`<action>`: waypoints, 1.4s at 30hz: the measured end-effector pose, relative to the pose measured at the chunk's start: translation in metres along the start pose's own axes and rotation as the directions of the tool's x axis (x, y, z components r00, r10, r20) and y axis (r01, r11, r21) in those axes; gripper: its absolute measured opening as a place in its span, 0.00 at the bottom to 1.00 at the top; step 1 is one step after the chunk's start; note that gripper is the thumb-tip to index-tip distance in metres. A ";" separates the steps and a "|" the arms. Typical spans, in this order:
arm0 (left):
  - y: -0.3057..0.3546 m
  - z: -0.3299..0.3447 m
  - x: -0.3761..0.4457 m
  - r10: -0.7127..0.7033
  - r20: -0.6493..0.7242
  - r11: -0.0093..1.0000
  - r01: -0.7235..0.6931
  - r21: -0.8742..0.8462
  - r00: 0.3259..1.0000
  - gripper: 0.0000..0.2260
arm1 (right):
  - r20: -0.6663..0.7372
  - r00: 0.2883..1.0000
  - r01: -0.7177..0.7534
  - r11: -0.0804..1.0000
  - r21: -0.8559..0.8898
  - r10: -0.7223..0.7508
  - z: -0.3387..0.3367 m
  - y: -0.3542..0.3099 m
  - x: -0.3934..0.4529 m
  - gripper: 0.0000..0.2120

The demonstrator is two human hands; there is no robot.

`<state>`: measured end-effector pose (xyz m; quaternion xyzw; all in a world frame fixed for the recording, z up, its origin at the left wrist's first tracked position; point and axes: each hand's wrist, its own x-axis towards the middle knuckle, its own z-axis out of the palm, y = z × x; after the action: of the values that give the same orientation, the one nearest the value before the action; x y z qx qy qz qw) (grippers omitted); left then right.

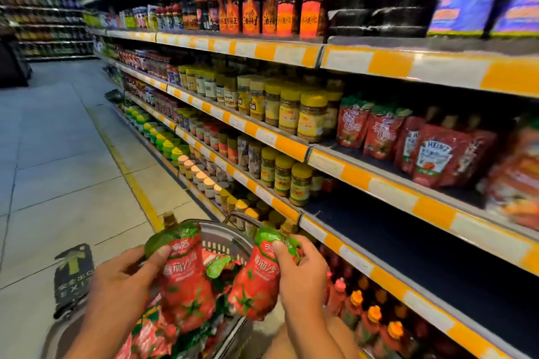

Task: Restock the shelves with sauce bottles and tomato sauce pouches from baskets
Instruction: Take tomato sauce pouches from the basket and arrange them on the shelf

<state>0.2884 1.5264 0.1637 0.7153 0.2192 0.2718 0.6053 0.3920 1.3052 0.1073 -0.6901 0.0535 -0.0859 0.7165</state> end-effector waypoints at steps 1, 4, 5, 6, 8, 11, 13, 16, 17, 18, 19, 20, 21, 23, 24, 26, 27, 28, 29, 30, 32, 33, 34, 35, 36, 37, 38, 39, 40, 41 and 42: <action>0.006 0.008 -0.004 0.018 0.022 0.999 -0.017 -0.029 1.000 0.02 | -0.021 1.000 0.020 1.000 0.023 -0.019 -0.016 -0.008 0.001 0.11; 0.021 0.038 -0.016 0.008 0.079 0.992 0.002 -0.128 0.997 0.05 | -0.122 0.989 0.097 0.988 0.123 -0.082 -0.070 -0.041 0.005 0.05; 0.025 0.048 -0.019 0.018 0.106 0.987 0.000 -0.163 0.994 0.09 | -0.163 0.981 0.133 0.977 0.164 -0.106 -0.089 -0.053 0.006 0.03; 0.031 0.059 -0.024 0.027 0.124 0.981 -0.002 -0.196 0.992 0.10 | -0.215 0.969 0.167 0.965 0.201 -0.123 -0.105 -0.063 0.006 0.03; 0.046 0.085 -0.035 0.048 0.160 0.977 -0.013 -0.214 0.986 0.05 | -0.330 0.939 0.210 0.922 0.326 -0.097 -0.140 -0.082 0.009 0.03; 0.066 0.124 -0.052 0.090 0.234 0.964 -0.026 -0.263 0.968 0.06 | -0.478 0.877 0.298 0.831 0.471 -0.044 -0.194 -0.103 0.011 0.04; 0.077 0.151 -0.062 0.110 0.264 0.952 -0.024 -0.306 0.958 0.06 | -0.553 0.833 0.341 0.794 0.503 -0.008 -0.228 -0.109 0.007 0.04; 0.085 0.192 -0.079 0.102 0.350 0.938 0.027 -0.345 0.931 0.15 | -0.633 0.773 0.381 0.776 0.503 0.031 -0.276 -0.107 -0.007 0.04; 0.085 0.206 -0.084 0.095 0.385 0.939 0.046 -0.340 0.918 0.15 | -0.660 0.751 0.393 0.778 0.490 0.036 -0.291 -0.106 -0.011 0.04; 0.086 0.219 -0.092 0.085 0.410 0.937 0.067 -0.342 0.908 0.14 | -0.685 0.728 0.406 0.780 0.477 0.040 -0.305 -0.105 -0.014 0.04; 0.085 0.232 -0.100 0.088 0.437 0.937 0.075 -0.341 0.895 0.15 | -0.710 0.703 0.421 0.783 0.458 0.037 -0.320 -0.104 -0.017 0.03; 0.087 0.246 -0.112 0.078 0.464 0.941 0.088 -0.326 0.882 0.17 | -0.736 0.676 0.437 0.787 0.436 0.032 -0.335 -0.104 -0.020 0.03; 0.088 0.260 -0.124 0.079 0.496 0.946 0.092 -0.311 0.865 0.18 | -0.765 0.644 0.455 0.791 0.408 0.025 -0.351 -0.105 -0.023 0.03; 0.095 0.284 -0.152 0.094 0.573 0.945 0.107 -0.308 0.814 0.16 | -0.823 0.569 0.502 0.790 0.353 0.006 -0.382 -0.105 -0.029 0.03; 0.099 0.293 -0.166 0.095 0.608 0.945 0.121 -0.304 0.788 0.14 | -0.850 0.527 0.526 0.788 0.320 -0.007 -0.396 -0.105 -0.032 0.03; 0.104 0.311 -0.189 0.095 0.685 0.955 0.128 -0.268 0.723 0.07 | -0.903 0.427 0.570 0.787 0.238 -0.036 -0.422 -0.102 -0.038 0.03; 0.103 0.320 -0.199 0.099 0.714 0.961 0.119 -0.249 0.693 0.06 | -0.928 0.370 0.592 0.779 0.205 -0.037 -0.433 -0.099 -0.041 0.03; 0.104 0.328 -0.208 0.110 0.738 0.964 0.108 -0.242 0.666 0.06 | -0.951 0.308 0.618 0.764 0.184 -0.020 -0.443 -0.096 -0.044 0.04; 0.103 0.336 -0.216 0.127 0.759 0.966 0.095 -0.241 0.638 0.06 | -0.971 0.239 0.645 0.745 0.167 0.010 -0.454 -0.091 -0.047 0.04; 0.103 0.345 -0.226 0.137 0.781 0.968 0.084 -0.235 0.609 0.07 | -0.984 0.169 0.671 0.725 0.152 0.050 -0.464 -0.087 -0.051 0.05; 0.098 0.362 -0.242 0.131 0.823 0.975 0.078 -0.207 0.553 0.08 | -0.990 0.056 0.716 0.686 0.128 0.126 -0.486 -0.079 -0.057 0.05; 0.095 0.369 -0.250 0.104 0.840 0.978 0.098 -0.183 0.533 0.08 | -0.988 0.014 0.733 0.670 0.116 0.156 -0.497 -0.074 -0.060 0.05; 0.090 0.376 -0.256 0.068 0.853 0.980 0.124 -0.153 0.517 0.07 | -0.982 -0.028 0.741 0.663 0.104 0.185 -0.507 -0.070 -0.063 0.05; 0.083 0.383 -0.262 0.027 0.866 0.980 0.156 -0.120 0.499 0.06 | -0.974 -0.072 0.740 0.667 0.092 0.213 -0.518 -0.065 -0.066 0.05; 0.076 0.389 -0.267 -0.024 0.877 0.978 0.195 -0.080 0.480 0.06 | -0.967 -0.108 0.735 0.673 0.079 0.232 -0.529 -0.061 -0.068 0.05; 0.069 0.395 -0.274 -0.079 0.885 0.971 0.237 -0.036 0.460 0.06 | -0.960 -0.143 0.725 0.686 0.063 0.239 -0.539 -0.056 -0.070 0.05; 0.061 0.400 -0.279 -0.129 0.888 0.961 0.276 0.003 0.441 0.09 | -0.955 -0.168 0.715 0.697 0.052 0.243 -0.548 -0.052 -0.072 0.04; 0.055 0.407 -0.285 -0.173 0.886 0.950 0.309 0.035 0.431 0.12 | -0.951 -0.187 0.706 0.707 0.046 0.248 -0.556 -0.048 -0.072 0.04; 0.049 0.414 -0.289 -0.211 0.882 0.938 0.342 0.061 0.421 0.13 | -0.948 -0.192 0.699 0.714 0.049 0.253 -0.563 -0.046 -0.073 0.04; 0.045 0.422 -0.293 -0.241 0.881 0.924 0.375 0.079 0.407 0.13 | -0.945 -0.196 0.694 0.718 0.054 0.260 -0.570 -0.043 -0.072 0.05; 0.042 0.430 -0.296 -0.256 0.885 0.914 0.395 0.090 0.390 0.11 | -0.942 -0.185 0.693 0.717 0.076 0.279 -0.576 -0.041 -0.072 0.05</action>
<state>0.3458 1.0079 0.1176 0.6510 -0.0087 -0.2473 0.7176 0.2069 0.7537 0.1214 -0.0913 0.4063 -0.7148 0.5619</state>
